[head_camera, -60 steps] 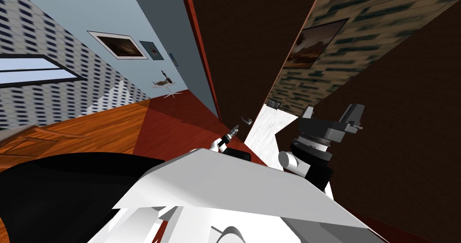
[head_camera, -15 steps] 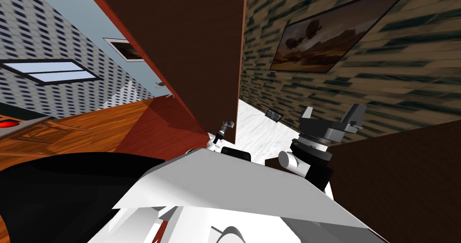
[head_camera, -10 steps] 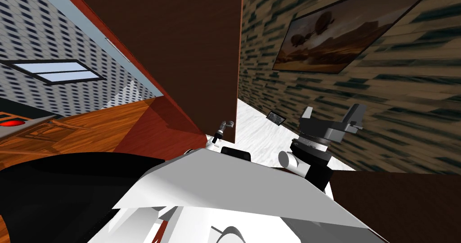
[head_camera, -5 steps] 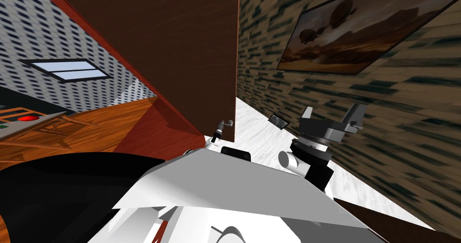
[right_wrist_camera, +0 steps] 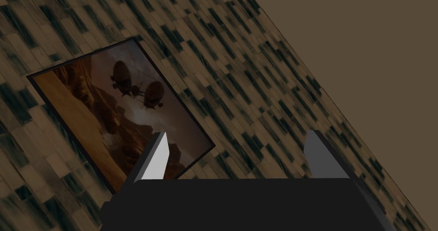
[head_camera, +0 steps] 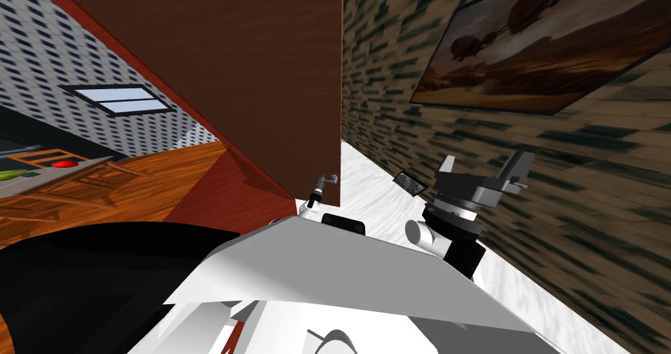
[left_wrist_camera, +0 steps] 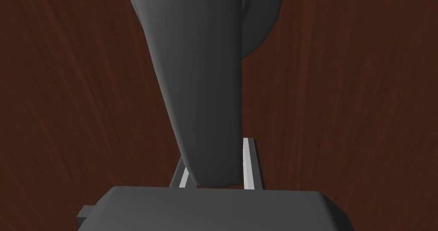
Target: Push the door open
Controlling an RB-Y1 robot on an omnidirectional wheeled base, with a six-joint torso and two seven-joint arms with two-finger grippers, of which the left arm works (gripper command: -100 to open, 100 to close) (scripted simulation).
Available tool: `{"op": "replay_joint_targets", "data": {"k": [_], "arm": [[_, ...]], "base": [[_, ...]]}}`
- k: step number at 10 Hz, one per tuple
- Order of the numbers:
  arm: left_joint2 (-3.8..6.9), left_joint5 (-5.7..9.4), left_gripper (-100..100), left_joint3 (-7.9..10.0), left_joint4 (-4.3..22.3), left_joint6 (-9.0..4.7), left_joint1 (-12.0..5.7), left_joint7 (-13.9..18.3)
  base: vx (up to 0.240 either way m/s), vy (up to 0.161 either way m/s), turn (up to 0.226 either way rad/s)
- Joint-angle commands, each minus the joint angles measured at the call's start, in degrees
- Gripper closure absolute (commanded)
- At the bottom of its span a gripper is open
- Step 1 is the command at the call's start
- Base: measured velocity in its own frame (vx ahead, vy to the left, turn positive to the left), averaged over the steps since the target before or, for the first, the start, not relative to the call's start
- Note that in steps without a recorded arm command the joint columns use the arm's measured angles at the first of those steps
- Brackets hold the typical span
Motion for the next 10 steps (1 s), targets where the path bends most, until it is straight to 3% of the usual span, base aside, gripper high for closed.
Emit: {"op": "replay_joint_targets", "data": {"k": [1, 5, 8, 10], "arm": [[-0.28, 0.64, 100, 1.34, 0.0, -0.32, -0.54, -0.7], [-2.81, 1.55, 100, 3.15, 0.0, -0.33, -0.54, -2.1], [-4.09, 1.87, 100, 3.79, -0.1, -0.34, -0.54, -2.6], [-1.05, 2.89, 100, 5.67, 0.8, -1.01, -0.64, -2.8]], "base": [[0.194, -0.108, 0.108], [0.161, -0.111, 0.099], [0.099, -0.075, 0.050], [0.074, -0.028, 0.044]]}}
